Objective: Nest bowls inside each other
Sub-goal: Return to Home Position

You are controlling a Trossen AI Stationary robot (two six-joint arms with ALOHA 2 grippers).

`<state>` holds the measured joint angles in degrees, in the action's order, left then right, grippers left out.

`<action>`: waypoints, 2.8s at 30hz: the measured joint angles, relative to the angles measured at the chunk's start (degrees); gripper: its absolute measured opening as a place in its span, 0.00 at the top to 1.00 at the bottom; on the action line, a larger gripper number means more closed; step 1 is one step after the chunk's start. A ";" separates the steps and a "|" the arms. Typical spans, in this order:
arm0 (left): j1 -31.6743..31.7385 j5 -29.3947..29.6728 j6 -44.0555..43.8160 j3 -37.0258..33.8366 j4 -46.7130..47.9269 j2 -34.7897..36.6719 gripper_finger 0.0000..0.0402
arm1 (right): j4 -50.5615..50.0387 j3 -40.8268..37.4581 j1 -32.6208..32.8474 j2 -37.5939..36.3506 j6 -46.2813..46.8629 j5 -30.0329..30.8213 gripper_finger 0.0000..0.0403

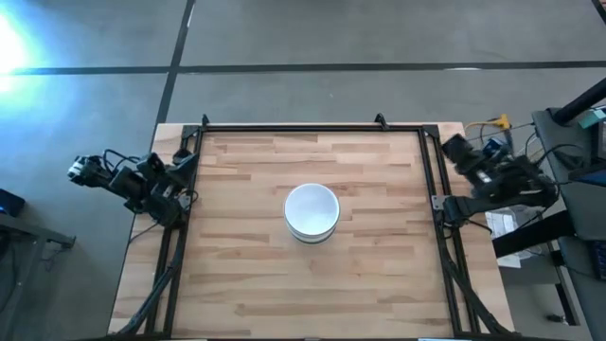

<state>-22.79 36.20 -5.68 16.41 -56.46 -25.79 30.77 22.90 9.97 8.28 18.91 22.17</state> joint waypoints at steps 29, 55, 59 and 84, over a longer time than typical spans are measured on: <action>11.88 0.89 -2.84 9.73 43.78 24.07 1.00 | -38.51 18.52 0.14 -7.22 -6.76 13.27 0.98; 11.85 -1.68 -10.46 7.01 46.20 24.14 1.00 | -24.49 19.84 5.61 21.32 -6.10 9.40 0.98; 11.85 -1.68 -10.44 7.01 46.22 24.16 1.00 | -24.08 24.79 1.35 27.17 -1.23 -4.98 0.98; 11.85 -1.21 -6.94 6.99 44.91 24.16 1.00 | -22.46 12.30 -41.63 1.07 25.04 -35.83 0.98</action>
<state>-10.94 34.99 -12.62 23.40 -11.55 -1.63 8.31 35.19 -31.66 9.35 43.94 -13.66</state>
